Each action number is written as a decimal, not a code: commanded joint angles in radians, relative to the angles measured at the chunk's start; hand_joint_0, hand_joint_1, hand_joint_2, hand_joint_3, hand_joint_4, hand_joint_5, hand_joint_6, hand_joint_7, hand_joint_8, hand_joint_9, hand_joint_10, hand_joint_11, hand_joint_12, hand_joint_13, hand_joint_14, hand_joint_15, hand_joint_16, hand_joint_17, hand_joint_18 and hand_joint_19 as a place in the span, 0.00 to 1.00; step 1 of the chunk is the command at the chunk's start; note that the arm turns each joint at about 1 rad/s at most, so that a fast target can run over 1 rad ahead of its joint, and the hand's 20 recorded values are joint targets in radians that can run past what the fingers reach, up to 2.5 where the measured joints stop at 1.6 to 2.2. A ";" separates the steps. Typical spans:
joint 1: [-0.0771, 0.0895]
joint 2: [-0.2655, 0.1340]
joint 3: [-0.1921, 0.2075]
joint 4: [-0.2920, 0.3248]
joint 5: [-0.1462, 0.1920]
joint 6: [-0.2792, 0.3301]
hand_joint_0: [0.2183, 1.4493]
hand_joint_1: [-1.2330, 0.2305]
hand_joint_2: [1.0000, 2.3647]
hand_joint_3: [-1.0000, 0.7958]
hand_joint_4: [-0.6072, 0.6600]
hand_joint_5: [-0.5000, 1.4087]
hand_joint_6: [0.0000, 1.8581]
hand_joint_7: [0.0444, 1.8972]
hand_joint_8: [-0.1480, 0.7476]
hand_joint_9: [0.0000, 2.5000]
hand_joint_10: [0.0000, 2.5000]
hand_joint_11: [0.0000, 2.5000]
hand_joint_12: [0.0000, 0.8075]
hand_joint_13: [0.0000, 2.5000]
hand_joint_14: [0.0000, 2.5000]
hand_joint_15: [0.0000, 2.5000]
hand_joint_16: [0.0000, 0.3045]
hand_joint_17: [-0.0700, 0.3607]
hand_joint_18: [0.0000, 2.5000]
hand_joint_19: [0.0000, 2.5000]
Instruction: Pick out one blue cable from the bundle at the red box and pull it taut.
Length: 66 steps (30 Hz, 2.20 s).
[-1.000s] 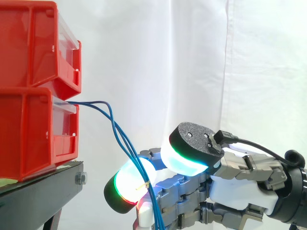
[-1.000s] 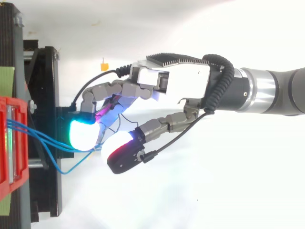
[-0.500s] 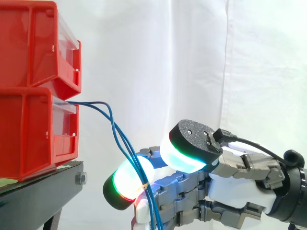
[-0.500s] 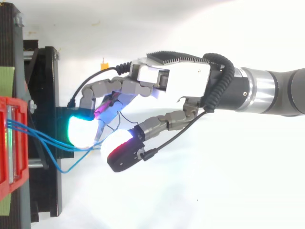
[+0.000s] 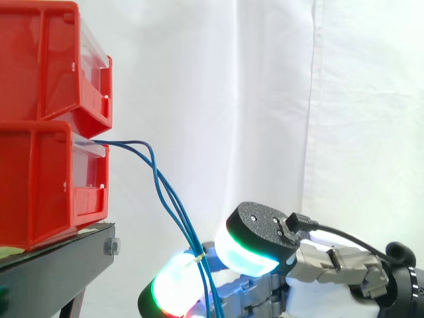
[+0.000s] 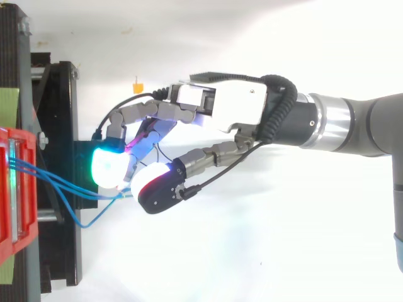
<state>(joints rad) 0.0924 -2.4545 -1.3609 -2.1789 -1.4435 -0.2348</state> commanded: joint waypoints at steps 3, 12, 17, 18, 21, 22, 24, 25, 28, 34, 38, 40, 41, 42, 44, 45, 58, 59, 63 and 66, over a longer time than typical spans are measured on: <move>0.006 -0.008 0.005 0.011 0.006 0.034 0.30 0.43 0.00 0.32 0.66 0.20 0.27 0.58 0.48 0.36 0.01 0.17 0.44 0.35 0.01 0.17 0.16 0.42 0.30 0.24; 0.020 -0.008 0.005 0.065 0.023 0.069 0.30 0.42 0.00 0.32 0.66 0.20 0.27 0.58 0.48 0.36 0.00 0.17 0.44 0.35 0.01 0.18 0.16 0.42 0.30 0.24; 0.029 -0.008 0.011 0.067 0.023 0.074 0.30 0.42 0.00 0.32 0.66 0.20 0.27 0.59 0.48 0.36 0.00 0.17 0.44 0.35 0.01 0.18 0.16 0.42 0.30 0.25; 0.033 -0.008 0.011 0.070 0.023 0.074 0.31 0.42 0.01 0.32 0.66 0.20 0.27 0.59 0.48 0.36 0.00 0.16 0.44 0.35 0.01 0.18 0.16 0.42 0.30 0.24; 0.035 -0.008 0.011 0.073 0.022 0.074 0.32 0.41 0.01 0.35 0.65 0.20 0.27 0.60 0.48 0.36 0.01 0.16 0.44 0.35 0.01 0.18 0.16 0.42 0.30 0.25; 0.036 -0.008 0.011 0.071 0.022 0.074 0.33 0.40 0.01 0.36 0.65 0.20 0.27 0.60 0.48 0.36 0.00 0.16 0.44 0.35 0.01 0.18 0.16 0.42 0.30 0.25; 0.040 -0.006 0.011 0.071 0.022 0.075 0.33 0.40 0.01 0.36 0.65 0.21 0.27 0.60 0.48 0.36 0.00 0.16 0.44 0.35 0.01 0.18 0.16 0.42 0.30 0.25; 0.041 -0.008 0.011 0.071 0.022 0.077 0.33 0.39 0.01 0.38 0.65 0.21 0.27 0.60 0.48 0.36 0.00 0.16 0.44 0.35 0.01 0.18 0.16 0.42 0.30 0.24; 0.047 -0.006 0.009 0.067 0.020 0.094 0.34 0.37 0.01 0.41 0.64 0.21 0.27 0.61 0.48 0.36 0.01 0.17 0.44 0.35 0.01 0.18 0.16 0.42 0.30 0.25; 0.050 -0.008 0.011 0.067 0.020 0.098 0.34 0.37 0.01 0.40 0.64 0.21 0.27 0.61 0.48 0.36 0.00 0.17 0.44 0.35 0.01 0.18 0.16 0.42 0.30 0.25; 0.052 -0.008 0.009 0.068 0.020 0.107 0.34 0.37 0.01 0.42 0.64 0.21 0.27 0.61 0.48 0.36 0.00 0.16 0.44 0.35 0.01 0.18 0.16 0.42 0.31 0.25; 0.052 -0.008 0.011 0.068 0.020 0.107 0.34 0.37 0.01 0.44 0.64 0.21 0.27 0.62 0.48 0.36 0.01 0.16 0.44 0.35 0.01 0.18 0.16 0.42 0.31 0.25; 0.052 -0.008 0.011 0.068 0.020 0.107 0.34 0.37 0.01 0.44 0.64 0.21 0.27 0.62 0.48 0.36 0.01 0.17 0.44 0.35 0.01 0.18 0.16 0.42 0.31 0.25; 0.052 -0.006 0.011 0.068 0.020 0.107 0.34 0.37 0.01 0.45 0.64 0.21 0.27 0.62 0.48 0.36 0.00 0.16 0.44 0.35 0.01 0.18 0.16 0.42 0.31 0.25; 0.052 -0.006 0.011 0.070 0.020 0.107 0.34 0.36 0.01 0.43 0.63 0.21 0.27 0.62 0.48 0.36 0.00 0.17 0.44 0.35 0.01 0.18 0.16 0.42 0.31 0.25; 0.052 -0.006 0.011 0.070 0.020 0.109 0.33 0.37 0.01 0.40 0.63 0.21 0.27 0.62 0.48 0.36 0.01 0.17 0.45 0.35 0.01 0.18 0.16 0.42 0.31 0.25; 0.050 -0.058 0.049 0.117 0.018 0.144 0.28 0.37 0.00 0.30 0.65 0.20 0.27 0.61 0.49 0.36 0.00 0.17 0.45 0.35 0.01 0.18 0.17 0.43 0.32 0.25; 0.050 -0.058 0.051 0.117 0.018 0.146 0.28 0.37 0.00 0.30 0.65 0.20 0.27 0.61 0.49 0.36 0.01 0.17 0.45 0.35 0.01 0.18 0.17 0.43 0.32 0.25; 0.052 -0.058 0.054 0.114 0.014 0.147 0.28 0.38 0.00 0.31 0.65 0.20 0.27 0.61 0.49 0.36 0.00 0.17 0.45 0.35 0.01 0.18 0.17 0.43 0.32 0.25; 0.052 -0.058 0.054 0.117 0.014 0.147 0.29 0.39 0.00 0.32 0.65 0.20 0.27 0.61 0.49 0.36 0.00 0.16 0.45 0.35 0.01 0.18 0.17 0.43 0.32 0.25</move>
<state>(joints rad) 0.1438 -2.5121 -1.3085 -2.0643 -1.4289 -0.0889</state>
